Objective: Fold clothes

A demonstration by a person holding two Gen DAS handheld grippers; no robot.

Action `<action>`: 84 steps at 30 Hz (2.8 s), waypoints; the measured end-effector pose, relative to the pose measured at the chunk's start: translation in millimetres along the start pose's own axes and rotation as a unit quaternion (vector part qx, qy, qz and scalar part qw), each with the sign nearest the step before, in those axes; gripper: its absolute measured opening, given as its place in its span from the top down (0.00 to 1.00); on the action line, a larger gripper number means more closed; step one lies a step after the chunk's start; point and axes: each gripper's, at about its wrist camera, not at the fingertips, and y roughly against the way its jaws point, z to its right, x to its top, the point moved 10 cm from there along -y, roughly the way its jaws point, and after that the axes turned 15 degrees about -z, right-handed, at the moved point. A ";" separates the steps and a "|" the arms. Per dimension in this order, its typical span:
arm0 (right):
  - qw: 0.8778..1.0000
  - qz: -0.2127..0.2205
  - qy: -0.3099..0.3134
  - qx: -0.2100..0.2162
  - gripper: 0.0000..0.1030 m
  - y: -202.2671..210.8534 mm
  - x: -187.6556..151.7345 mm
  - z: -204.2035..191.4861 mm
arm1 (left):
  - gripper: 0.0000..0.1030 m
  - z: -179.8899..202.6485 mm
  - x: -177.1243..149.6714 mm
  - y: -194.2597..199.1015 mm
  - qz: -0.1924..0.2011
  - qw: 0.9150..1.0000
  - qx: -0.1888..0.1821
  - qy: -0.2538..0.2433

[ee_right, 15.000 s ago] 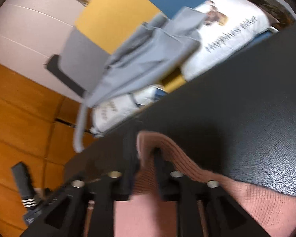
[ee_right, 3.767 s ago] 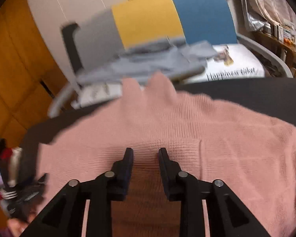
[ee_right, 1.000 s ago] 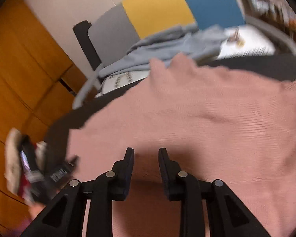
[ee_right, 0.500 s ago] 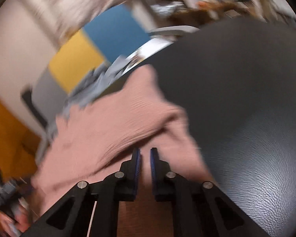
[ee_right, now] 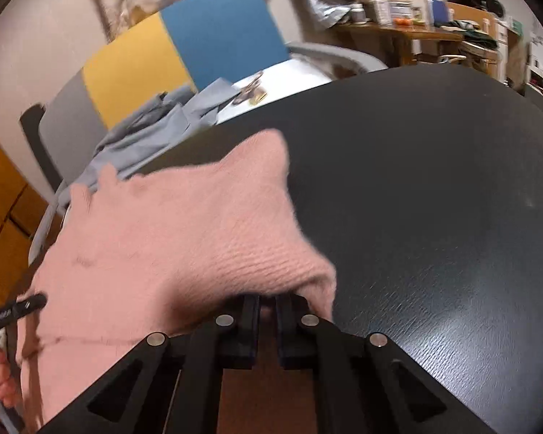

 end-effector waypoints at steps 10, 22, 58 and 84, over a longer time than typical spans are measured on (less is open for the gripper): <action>0.997 0.020 -0.064 0.025 0.94 0.8 -3.8 21.4 | 0.91 -12.8 -12.9 16.3 0.039 0.999 0.014 -0.013; 0.993 0.012 -0.043 0.108 0.74 47.2 3.6 38.2 | 0.56 13.5 -32.7 64.9 0.143 0.987 0.064 -0.047; 0.990 -0.004 -0.022 0.142 0.79 -14.5 117.8 34.3 | 0.22 284.7 -67.1 -48.9 0.025 0.971 -0.061 -0.230; 0.996 -0.030 0.042 0.077 0.75 11.5 -9.7 28.5 | 0.02 4.6 -39.5 -12.3 0.058 0.995 0.083 -0.024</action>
